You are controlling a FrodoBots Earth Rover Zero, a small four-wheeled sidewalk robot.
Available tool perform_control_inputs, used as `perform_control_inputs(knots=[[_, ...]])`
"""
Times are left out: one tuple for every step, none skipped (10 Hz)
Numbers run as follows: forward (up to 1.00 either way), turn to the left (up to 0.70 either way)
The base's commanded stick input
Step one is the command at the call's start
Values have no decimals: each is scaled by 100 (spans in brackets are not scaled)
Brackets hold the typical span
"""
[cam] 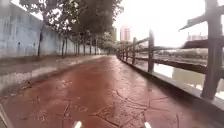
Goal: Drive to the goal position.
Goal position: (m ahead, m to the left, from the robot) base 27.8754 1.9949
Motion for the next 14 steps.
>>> perform_control_inputs(knots=[[0, 0], [0, 0], [0, 0], [1, 0], [50, 0], [50, 0], [50, 0], [50, 0], [50, 0], [50, 0], [50, 0], [50, 0], [50, 0], [50, 0]])
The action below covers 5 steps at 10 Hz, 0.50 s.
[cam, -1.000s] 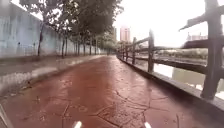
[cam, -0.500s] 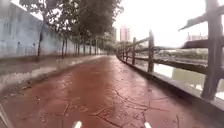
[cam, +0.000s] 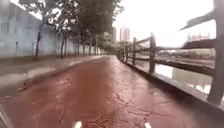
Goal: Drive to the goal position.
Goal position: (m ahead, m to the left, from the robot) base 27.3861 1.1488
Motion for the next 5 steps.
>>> perform_control_inputs(knots=[[50, 0], [50, 0], [50, 0], [50, 0], [50, 0]])
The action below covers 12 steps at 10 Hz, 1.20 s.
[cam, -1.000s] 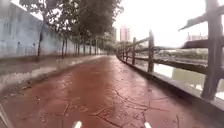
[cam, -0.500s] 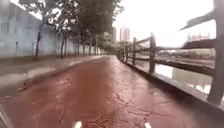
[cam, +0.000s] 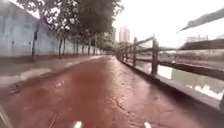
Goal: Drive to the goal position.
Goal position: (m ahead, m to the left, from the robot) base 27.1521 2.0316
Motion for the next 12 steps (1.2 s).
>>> perform_control_inputs(knots=[[50, 0], [50, 0], [50, 0], [50, 0], [50, 0], [50, 0], [50, 0], [50, 0], [50, 0], [50, 0], [50, 0], [50, 0]])
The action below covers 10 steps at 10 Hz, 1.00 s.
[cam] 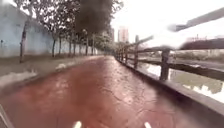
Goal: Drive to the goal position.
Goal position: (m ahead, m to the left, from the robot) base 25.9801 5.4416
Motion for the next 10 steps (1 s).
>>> perform_control_inputs(knots=[[50, 0], [50, 0], [50, 0], [50, 0], [50, 3], [50, 28], [50, 50], [50, 50], [50, 50], [50, 0]])
